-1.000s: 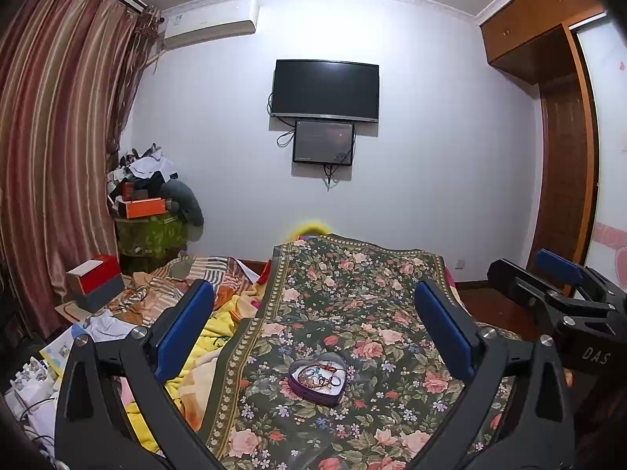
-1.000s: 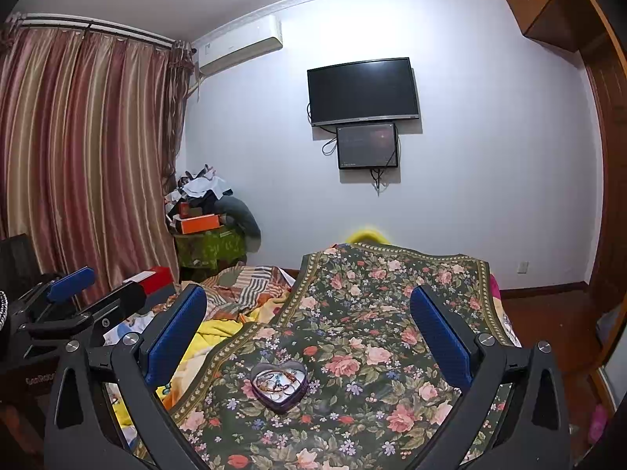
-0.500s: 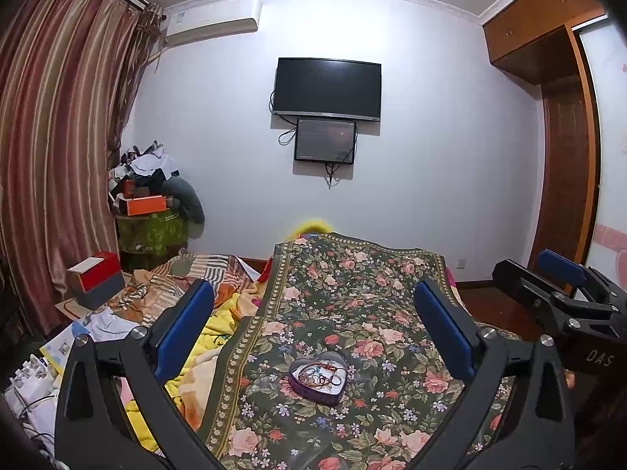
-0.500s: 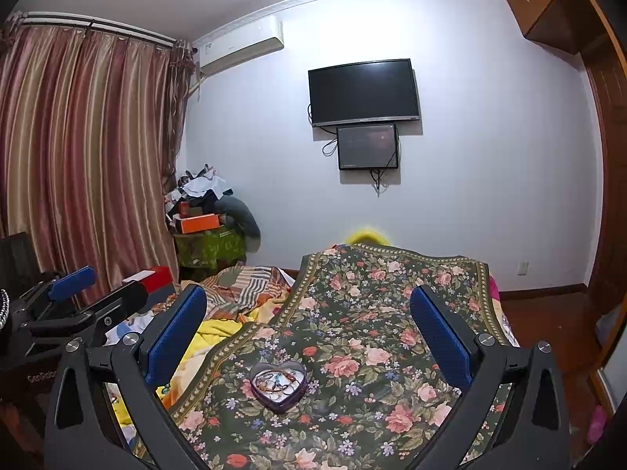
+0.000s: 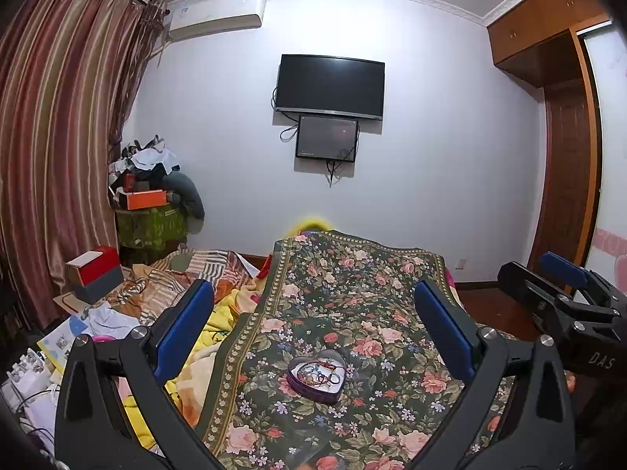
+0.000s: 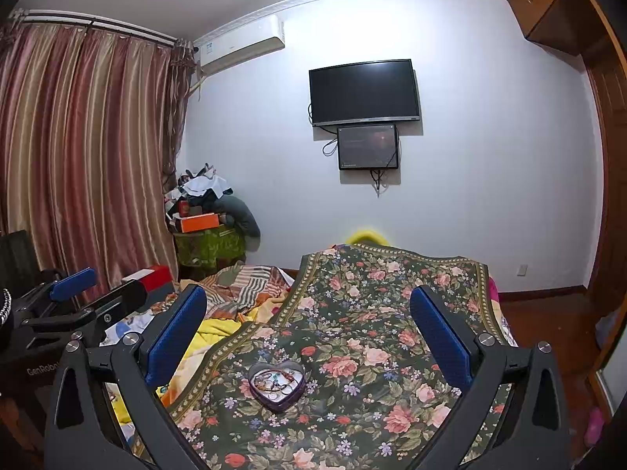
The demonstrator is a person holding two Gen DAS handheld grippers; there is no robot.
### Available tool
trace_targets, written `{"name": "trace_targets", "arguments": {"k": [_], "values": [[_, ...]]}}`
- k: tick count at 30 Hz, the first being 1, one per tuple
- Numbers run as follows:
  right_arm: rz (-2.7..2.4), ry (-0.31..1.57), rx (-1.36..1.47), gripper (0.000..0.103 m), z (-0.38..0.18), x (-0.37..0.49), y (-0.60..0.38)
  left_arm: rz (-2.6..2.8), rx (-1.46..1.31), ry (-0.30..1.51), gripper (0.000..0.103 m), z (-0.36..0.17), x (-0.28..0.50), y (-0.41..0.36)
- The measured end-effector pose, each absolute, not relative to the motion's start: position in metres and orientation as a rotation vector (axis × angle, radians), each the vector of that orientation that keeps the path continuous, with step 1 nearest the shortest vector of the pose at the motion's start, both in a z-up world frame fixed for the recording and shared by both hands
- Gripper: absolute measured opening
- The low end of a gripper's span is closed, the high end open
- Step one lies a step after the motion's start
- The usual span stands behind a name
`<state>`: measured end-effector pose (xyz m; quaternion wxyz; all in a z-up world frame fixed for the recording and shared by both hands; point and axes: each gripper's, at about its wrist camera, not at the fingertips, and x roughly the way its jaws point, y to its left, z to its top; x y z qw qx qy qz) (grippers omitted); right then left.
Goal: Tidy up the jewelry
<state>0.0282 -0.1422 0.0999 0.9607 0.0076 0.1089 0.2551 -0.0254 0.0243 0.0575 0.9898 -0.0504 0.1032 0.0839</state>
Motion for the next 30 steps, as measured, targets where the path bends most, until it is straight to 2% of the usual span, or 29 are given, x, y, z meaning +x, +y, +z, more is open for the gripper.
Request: {"name": "trace_targets", "arguments": {"k": [30], "values": [[0.517,0.234,0.007,0.103,0.0977,0.0334,-0.1445,0.125,-0.140,0.241,0.103,0.0524,-0.0189,0.0266]]}}
